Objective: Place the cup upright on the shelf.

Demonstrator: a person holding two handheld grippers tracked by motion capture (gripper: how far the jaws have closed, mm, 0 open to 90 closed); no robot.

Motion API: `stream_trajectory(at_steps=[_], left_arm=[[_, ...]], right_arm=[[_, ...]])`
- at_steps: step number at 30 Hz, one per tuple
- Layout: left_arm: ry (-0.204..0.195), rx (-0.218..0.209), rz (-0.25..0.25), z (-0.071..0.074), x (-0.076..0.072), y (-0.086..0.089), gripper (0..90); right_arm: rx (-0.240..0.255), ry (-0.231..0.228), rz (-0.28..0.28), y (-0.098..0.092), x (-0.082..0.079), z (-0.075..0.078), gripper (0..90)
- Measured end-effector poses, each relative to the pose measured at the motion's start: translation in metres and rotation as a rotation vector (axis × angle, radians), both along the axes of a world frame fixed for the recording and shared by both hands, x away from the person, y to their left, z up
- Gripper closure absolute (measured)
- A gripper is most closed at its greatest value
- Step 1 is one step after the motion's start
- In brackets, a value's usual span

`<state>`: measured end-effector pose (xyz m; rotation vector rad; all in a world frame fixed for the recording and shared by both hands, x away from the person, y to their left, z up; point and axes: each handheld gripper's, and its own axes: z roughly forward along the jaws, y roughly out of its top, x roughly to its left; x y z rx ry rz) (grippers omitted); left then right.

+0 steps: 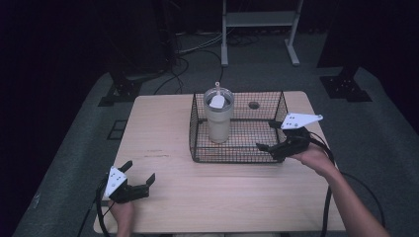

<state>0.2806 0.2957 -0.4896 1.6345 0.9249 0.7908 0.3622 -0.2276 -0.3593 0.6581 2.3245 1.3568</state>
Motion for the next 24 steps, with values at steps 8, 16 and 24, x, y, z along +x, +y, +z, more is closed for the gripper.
stream_trajectory(at_steps=[8,16,24], left_arm=[[-0.002,0.001,-0.001,0.0,0.0,0.0,0.0],[-0.002,0.002,0.0,0.0,0.0,0.0,0.0],[-0.003,0.004,0.0,0.0,0.0,0.0,0.0]], right_arm=[[0.015,0.002,0.007,-0.009,-0.014,-0.008,9.4],[0.049,0.008,-0.001,-0.019,-0.028,-0.019,9.4],[0.061,0.013,-0.016,-0.027,-0.038,-0.029,9.4]])
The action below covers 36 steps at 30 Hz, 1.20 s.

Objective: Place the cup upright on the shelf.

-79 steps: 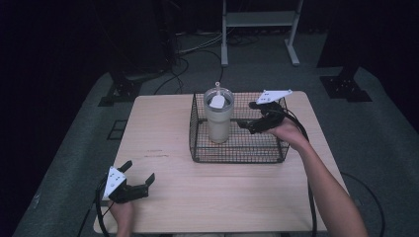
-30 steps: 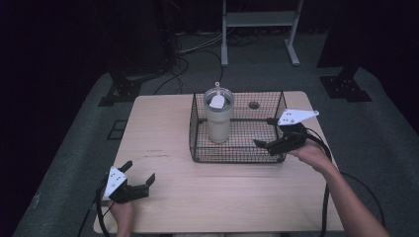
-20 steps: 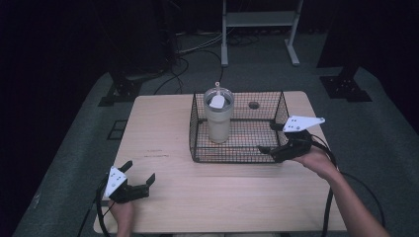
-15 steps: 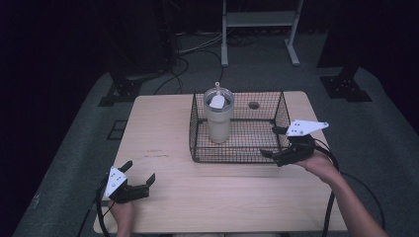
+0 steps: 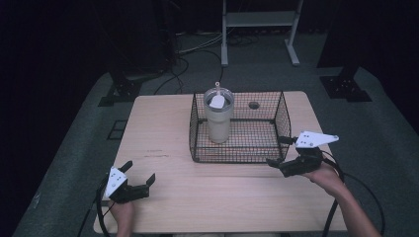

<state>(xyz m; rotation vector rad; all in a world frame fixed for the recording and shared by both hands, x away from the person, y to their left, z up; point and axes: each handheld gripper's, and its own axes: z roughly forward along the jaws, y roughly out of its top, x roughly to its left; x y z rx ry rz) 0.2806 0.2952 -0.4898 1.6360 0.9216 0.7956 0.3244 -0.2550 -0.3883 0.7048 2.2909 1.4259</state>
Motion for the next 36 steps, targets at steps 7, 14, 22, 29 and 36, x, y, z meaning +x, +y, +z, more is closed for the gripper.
stream_trajectory(at_steps=[7,14,22,29,36], left_arm=[[0.003,0.004,0.001,0.0,0.0,0.0,0.0],[0.003,0.01,0.001,0.0,0.0,-0.001,0.0],[0.003,0.012,0.001,0.0,0.0,-0.001,0.0],[0.003,0.014,0.001,0.0,-0.001,-0.001,0.0],[0.004,0.013,0.001,0.0,-0.001,-0.001,0.0]], right_arm=[[-0.005,-0.008,-0.014,-0.007,-0.007,-0.009,9.5],[0.013,-0.01,-0.025,-0.013,-0.016,-0.022,9.4],[0.025,0.003,-0.039,-0.02,-0.024,-0.035,9.4],[0.031,-0.001,-0.063,-0.028,-0.028,-0.042,9.4],[0.038,0.006,-0.095,-0.036,-0.033,-0.052,9.4]])
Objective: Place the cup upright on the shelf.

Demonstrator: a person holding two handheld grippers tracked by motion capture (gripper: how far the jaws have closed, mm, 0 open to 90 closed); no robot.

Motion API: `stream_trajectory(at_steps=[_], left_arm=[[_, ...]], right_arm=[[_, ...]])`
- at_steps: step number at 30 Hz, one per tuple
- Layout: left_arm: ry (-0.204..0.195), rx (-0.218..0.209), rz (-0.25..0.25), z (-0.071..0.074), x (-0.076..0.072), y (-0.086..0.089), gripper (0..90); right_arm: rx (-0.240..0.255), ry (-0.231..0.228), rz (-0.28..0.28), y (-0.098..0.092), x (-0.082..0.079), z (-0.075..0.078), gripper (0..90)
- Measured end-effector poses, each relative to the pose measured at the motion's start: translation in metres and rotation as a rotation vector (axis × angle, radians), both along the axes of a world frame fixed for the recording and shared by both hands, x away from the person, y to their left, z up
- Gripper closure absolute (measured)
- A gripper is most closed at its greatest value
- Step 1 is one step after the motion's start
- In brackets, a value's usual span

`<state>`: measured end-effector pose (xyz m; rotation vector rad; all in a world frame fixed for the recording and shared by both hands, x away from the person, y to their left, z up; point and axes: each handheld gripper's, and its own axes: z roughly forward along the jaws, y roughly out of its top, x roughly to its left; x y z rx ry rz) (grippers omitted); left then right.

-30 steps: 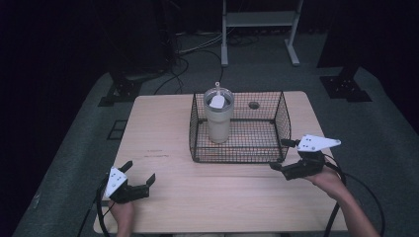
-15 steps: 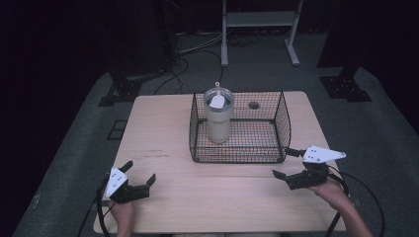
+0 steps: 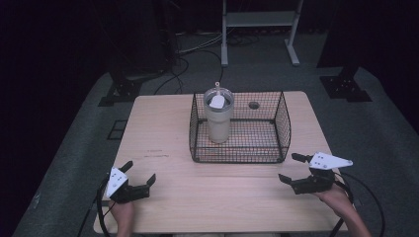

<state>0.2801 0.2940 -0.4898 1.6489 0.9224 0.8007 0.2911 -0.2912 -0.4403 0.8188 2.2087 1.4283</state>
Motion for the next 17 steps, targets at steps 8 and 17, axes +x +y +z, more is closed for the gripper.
stream_trajectory(at_steps=[8,17], left_arm=[[0.0,0.0,0.0,0.0,0.0,0.0,0.0],[0.001,0.0,0.002,0.0,0.001,0.0,0.0]], right_arm=[[0.004,0.019,-0.023,-0.004,-0.007,-0.015,9.4],[0.047,0.002,-0.036,0.0,-0.013,-0.019,9.4]])
